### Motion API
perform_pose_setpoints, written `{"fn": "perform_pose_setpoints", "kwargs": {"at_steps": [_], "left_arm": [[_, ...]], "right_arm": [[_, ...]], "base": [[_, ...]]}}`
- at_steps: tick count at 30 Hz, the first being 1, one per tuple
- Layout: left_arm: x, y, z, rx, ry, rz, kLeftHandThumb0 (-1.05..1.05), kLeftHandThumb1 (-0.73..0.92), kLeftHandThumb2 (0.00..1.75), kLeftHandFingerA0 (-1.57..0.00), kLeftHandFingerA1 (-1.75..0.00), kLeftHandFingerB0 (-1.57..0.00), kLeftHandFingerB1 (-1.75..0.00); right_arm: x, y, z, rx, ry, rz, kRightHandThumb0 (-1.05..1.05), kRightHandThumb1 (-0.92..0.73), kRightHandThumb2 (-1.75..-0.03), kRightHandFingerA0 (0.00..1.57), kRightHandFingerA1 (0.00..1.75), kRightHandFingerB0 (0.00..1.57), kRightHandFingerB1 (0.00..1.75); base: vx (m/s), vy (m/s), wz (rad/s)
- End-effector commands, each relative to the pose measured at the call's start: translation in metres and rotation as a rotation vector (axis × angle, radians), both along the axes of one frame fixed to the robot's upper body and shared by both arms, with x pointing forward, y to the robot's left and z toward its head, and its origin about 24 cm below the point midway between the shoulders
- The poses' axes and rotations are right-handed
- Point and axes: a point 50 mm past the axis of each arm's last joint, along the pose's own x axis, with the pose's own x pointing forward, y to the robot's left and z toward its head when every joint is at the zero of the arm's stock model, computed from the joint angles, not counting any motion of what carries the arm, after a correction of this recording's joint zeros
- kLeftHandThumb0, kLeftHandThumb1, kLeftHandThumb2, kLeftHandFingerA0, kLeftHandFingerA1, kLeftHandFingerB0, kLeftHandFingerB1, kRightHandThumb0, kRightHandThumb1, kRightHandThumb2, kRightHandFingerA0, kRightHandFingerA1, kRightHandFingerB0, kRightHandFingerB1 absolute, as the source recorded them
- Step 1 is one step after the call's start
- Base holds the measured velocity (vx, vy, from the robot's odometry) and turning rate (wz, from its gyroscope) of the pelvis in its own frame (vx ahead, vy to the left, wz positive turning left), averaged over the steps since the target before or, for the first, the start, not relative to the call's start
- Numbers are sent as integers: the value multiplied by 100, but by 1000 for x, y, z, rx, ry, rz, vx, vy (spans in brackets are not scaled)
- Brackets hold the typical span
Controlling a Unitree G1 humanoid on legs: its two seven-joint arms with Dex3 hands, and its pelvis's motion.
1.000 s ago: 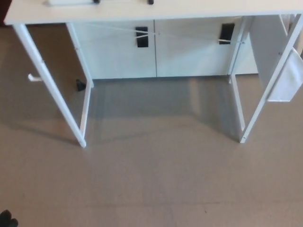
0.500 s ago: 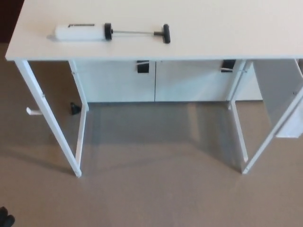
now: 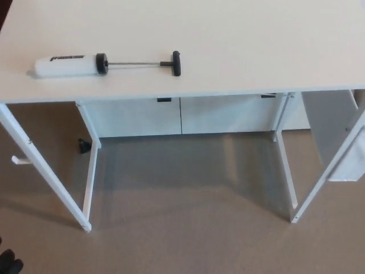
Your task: The robot walks towards a desk on which an air pump is kept in the middle. It lifts it up and holds it with its left hand and uses its right hand to compress it by pushing its handle inwards.
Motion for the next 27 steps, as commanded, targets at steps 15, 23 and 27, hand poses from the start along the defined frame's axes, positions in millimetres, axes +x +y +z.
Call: {"fn": "perform_pose_setpoints", "kwargs": {"at_steps": [15, 23, 27], "left_arm": [[4, 7, 7, 14, -6, -12, -23, 65, 59, -44, -47, -37, -36], [6, 7, 8, 24, -10, -26, -25, 69, 60, -41, -46, -38, -37], [6, 7, 8, 23, -12, -25, -24, 69, 60, -40, -46, -39, -37]], "right_arm": [[-2, -1, -1, 4, 6, -11, -24, -62, -58, 61, 48, 28, 32], [-3, -1, -2, 22, 12, -10, -26, -58, -58, 66, 50, 28, 32], [-3, -1, -2, 23, 14, -4, -27, -58, -57, 65, 49, 28, 32]], "base": [[135, 139, 3], [98, -163, 13], [157, -208, -7]]}}
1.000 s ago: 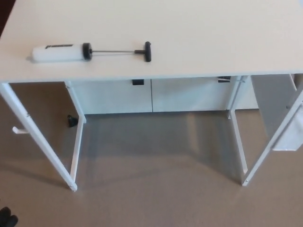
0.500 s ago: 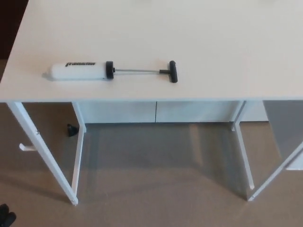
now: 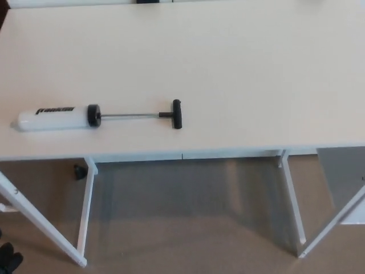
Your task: The robot walks towards a desk on which an air pump is kept in the middle. It lifts it up and holds it with its left hand and uses its right hand to compress it by pushing its handle inwards.
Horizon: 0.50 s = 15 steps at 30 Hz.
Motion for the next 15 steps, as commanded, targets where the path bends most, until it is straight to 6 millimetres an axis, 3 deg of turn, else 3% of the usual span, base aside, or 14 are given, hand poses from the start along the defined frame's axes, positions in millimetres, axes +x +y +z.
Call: {"fn": "perform_pose_setpoints", "kwargs": {"at_steps": [1, 3, 4, 10, 13, 14, 15], "left_arm": [[-1, 5, 3, 15, 4, -7, -32, 64, 74, -38, -52, -39, -46], [-1, 5, 3, 15, 4, -7, -32, 64, 74, -38, -52, -39, -46], [-1, 5, 3, 22, 5, -18, -26, 72, 61, -42, -46, -39, -37], [-12, 6, 0, 17, 34, -22, -27, 68, 59, -45, -47, -38, -37], [-17, 5, -2, 19, 46, -22, -27, 68, 59, -45, -47, -38, -37], [-23, 5, -4, 17, 57, -26, -33, 62, 74, -39, -51, -36, -45], [-24, 5, -5, 16, 59, -28, -33, 62, 74, -39, -51, -36, -45]], "right_arm": [[-4, -2, -2, 17, 18, -5, -28, -59, -57, 63, 49, 29, 33], [-4, -2, -2, 17, 19, -4, -28, -59, -57, 63, 49, 29, 33], [-5, -2, -3, 16, 25, -3, -27, -57, -57, 61, 49, 30, 32], [-19, -2, -8, 21, 56, -1, -27, -59, -57, 61, 48, 29, 32], [-26, -2, -10, 22, 70, -3, -27, -59, -57, 61, 48, 29, 32], [-34, -3, -12, 25, 82, -4, -26, -56, -56, 60, 49, 28, 32], [-35, -3, -13, 25, 84, -4, -26, -56, -56, 60, 49, 28, 32]], "base": [[171, -92, -10], [142, 25, -15], [140, 35, -9], [135, 118, -9], [81, 209, 4], [34, 130, 4], [34, 130, 8]]}}
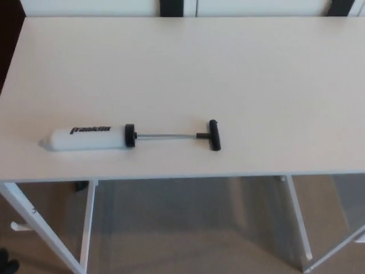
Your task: The robot walks towards a desk on which an air pump is kept in the middle. It lifts it up and holds it with its left hand and uses its right hand to compress it by pushing its handle inwards.
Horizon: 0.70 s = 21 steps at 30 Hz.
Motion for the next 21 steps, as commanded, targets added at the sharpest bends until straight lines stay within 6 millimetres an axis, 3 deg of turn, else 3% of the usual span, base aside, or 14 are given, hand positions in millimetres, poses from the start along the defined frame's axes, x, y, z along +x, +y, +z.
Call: {"fn": "perform_pose_setpoints", "kwargs": {"at_steps": [1, 2, 3, 5, 6, 9, 11, 12, 14, 15, 17, 18, 21], "left_arm": [[-14, 0, -4, -1, 34, -20, -25, 70, 60, -42, -46, -36, -37], [-17, 0, -5, 0, 41, -25, -25, 70, 60, -42, -46, -36, -37], [-20, -1, -7, 4, 51, -34, -32, 66, 75, -38, -51, -36, -45], [-23, -3, -8, 9, 60, -43, -32, 66, 75, -38, -51, -36, -45], [-24, -3, -8, 8, 62, -49, -25, 74, 61, -39, -45, -38, -38], [-26, -3, -8, 6, 64, -55, -25, 74, 61, -39, -45, -38, -38], [-34, -5, -9, -1, 81, -70, -27, 73, 61, -42, -46, -38, -37], [-41, -8, -9, -2, 87, -115, -37, 64, 78, -35, -53, -31, -46], [-46, -10, -9, -4, 91, -148, -37, 64, 78, -35, -53, -31, -46], [-50, -12, -7, 0, 96, -177, -32, 72, 61, -38, -46, -36, -37], [-53, -15, -5, 5, 102, -199, -32, 72, 61, -38, -46, -36, -37], [-57, -15, -3, 24, 107, -203, -31, 72, 61, -47, -45, -41, -38], [-64, -15, 3, 36, 111, -196, -30, 71, 61, -47, -45, -41, -38]], "right_arm": [[-24, -6, -4, 0, 33, -5, -28, -59, -57, 59, 48, 29, 32], [-29, -6, -5, 2, 37, -3, -28, -59, -57, 59, 48, 29, 32], [-35, -7, -6, 4, 43, 1, -29, -59, -57, 60, 49, 28, 32], [-40, -7, -6, 6, 49, 5, -29, -59, -57, 60, 49, 28, 32], [-43, -6, -7, 5, 51, 2, -31, -56, -56, 61, 49, 31, 33], [-46, -6, -8, 3, 52, -2, -31, -56, -56, 61, 49, 31, 33], [-59, -5, -11, -7, 75, 11, -35, -57, -57, 61, 48, 32, 33], [-67, -4, -13, 3, 87, 0, -30, -58, -57, 61, 49, 32, 34], [-73, -4, -14, 11, 94, -10, -30, -58, -57, 61, 49, 32, 34], [-76, -5, -14, 6, 106, -15, -42, -44, -73, 61, 57, 30, 44], [-78, -5, -15, -5, 119, -14, -42, -44, -73, 61, 57, 30, 44], [-79, -5, -15, 0, 116, -20, -29, -57, -57, 61, 49, 33, 34], [-81, -3, -15, 11, 105, -21, -31, -57, -58, 64, 50, 32, 34]], "base": [[0, 0, 0], [96, 28, 6], [109, -8, 3], [91, -53, 1], [91, -109, 11], [74, -144, 3], [64, -161, -2], [4, -229, -4], [0, -55, -1], [9, -41, -7], [8, -7, -10], [26, 42, -7], [16, 55, -8]]}}
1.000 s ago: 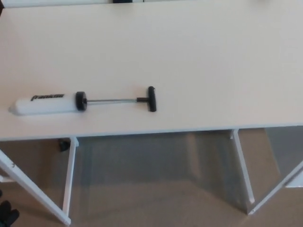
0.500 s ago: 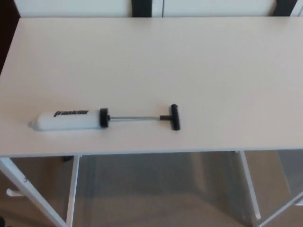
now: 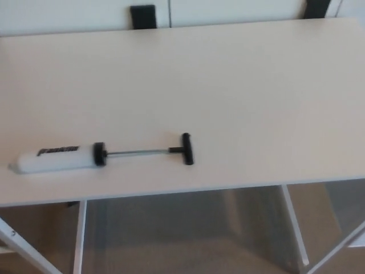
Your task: The robot walks towards a desk on which an air pump is kept in the middle. It lifts it up and holds it with its left hand and uses its right hand to compress it by pushing its handle inwards.
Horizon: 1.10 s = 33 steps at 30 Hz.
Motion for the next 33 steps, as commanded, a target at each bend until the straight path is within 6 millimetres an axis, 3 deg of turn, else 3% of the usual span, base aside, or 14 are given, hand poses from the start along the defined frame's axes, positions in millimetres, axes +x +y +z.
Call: {"fn": "perform_pose_setpoints", "kwargs": {"at_steps": [1, 9, 15, 26, 28, 29, 31, 32, 33], "left_arm": [[-15, -1, 12, 22, 23, -33, -30, 71, 61, -47, -45, -41, -38], [-22, -1, 25, 21, 24, -49, -34, 69, 60, -48, -44, -43, -37], [-29, -2, 34, -17, 31, -42, -34, 70, 61, -43, -45, -37, -38], [-42, 8, 45, -43, 63, 0, -32, 70, 61, -47, -45, -35, -36], [-47, 10, 50, -39, 55, 0, -34, 71, 61, -40, -43, -29, -35], [-50, 10, 53, -44, 42, 19, -27, 52, 94, -29, -57, -14, -49], [-52, 11, 54, -48, 33, 33, -27, 52, 94, -29, -57, -14, -49], [-58, 13, 64, -6, -47, 126, -27, 70, 61, -27, -45, -17, -33], [-64, 16, 72, 30, -101, 198, -27, 70, 61, -27, -45, -17, -33]], "right_arm": [[-5, 1, 1, 4, -32, -1, -31, -57, -58, 64, 50, 32, 34], [-5, 3, 2, 15, -50, 23, -32, -56, -57, 61, 50, 31, 34], [-5, 4, 1, 11, -51, 19, -32, -57, -57, 64, 50, 32, 34], [1, 3, 1, 18, -57, 10, -32, -56, -57, 66, 51, 34, 34], [2, 4, 0, 23, -60, 12, -32, -55, -57, 65, 51, 33, 34], [2, 5, -1, 25, -61, 13, -32, -56, -57, 64, 52, 32, 34], [2, 5, -1, 25, -62, 13, -32, -56, -57, 64, 52, 32, 34], [4, 4, 0, 17, -66, 25, -33, -57, -57, 62, 51, 32, 35], [5, 4, 1, 11, -69, 34, -33, -57, -57, 62, 51, 32, 35]], "base": [[21, 123, -17], [-16, 210, 0], [20, -34, 4], [1, -48, 1], [0, 0, 0], [0, 0, 0], [0, 0, 0], [0, 0, 0], [0, 0, 0]]}}
